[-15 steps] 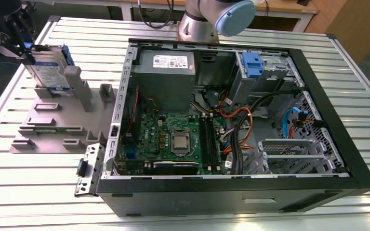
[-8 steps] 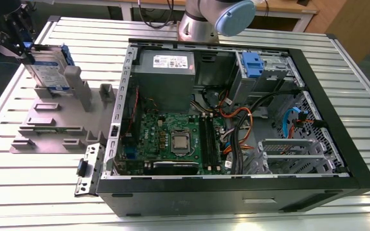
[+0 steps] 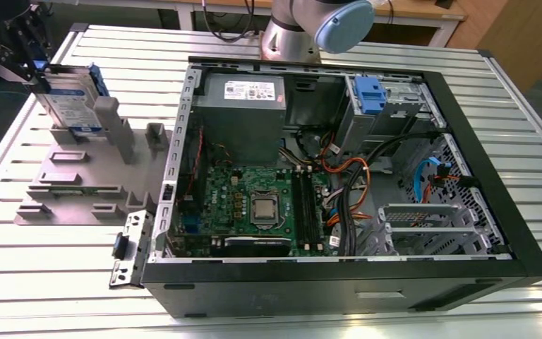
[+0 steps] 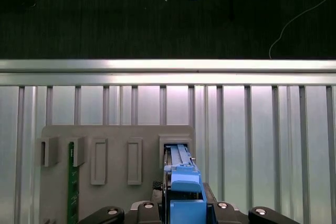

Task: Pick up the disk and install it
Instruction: 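Pick up the disk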

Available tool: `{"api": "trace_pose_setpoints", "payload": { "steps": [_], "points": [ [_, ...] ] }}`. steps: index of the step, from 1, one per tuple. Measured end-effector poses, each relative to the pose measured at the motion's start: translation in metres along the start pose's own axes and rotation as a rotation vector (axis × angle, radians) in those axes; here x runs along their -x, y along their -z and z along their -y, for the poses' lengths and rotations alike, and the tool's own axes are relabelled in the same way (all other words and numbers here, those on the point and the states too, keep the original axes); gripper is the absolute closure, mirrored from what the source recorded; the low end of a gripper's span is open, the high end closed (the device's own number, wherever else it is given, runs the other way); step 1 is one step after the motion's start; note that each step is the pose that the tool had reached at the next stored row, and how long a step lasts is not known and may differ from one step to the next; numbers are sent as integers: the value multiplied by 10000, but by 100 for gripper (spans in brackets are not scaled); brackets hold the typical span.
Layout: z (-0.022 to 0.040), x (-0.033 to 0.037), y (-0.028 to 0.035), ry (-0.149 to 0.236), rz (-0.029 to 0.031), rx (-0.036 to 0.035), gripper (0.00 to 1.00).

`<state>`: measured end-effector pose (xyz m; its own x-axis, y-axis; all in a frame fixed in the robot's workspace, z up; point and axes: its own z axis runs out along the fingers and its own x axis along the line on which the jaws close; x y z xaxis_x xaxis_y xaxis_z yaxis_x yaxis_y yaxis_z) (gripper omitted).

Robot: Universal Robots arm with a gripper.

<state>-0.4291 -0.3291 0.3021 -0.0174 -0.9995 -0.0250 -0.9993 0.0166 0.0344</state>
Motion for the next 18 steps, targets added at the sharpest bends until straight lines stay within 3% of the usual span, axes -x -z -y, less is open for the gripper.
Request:
{"api": "trace_pose_setpoints", "payload": {
  "steps": [18],
  "points": [
    [-2, 2, 58, 0, 0, 0, 64]
  ]
}}
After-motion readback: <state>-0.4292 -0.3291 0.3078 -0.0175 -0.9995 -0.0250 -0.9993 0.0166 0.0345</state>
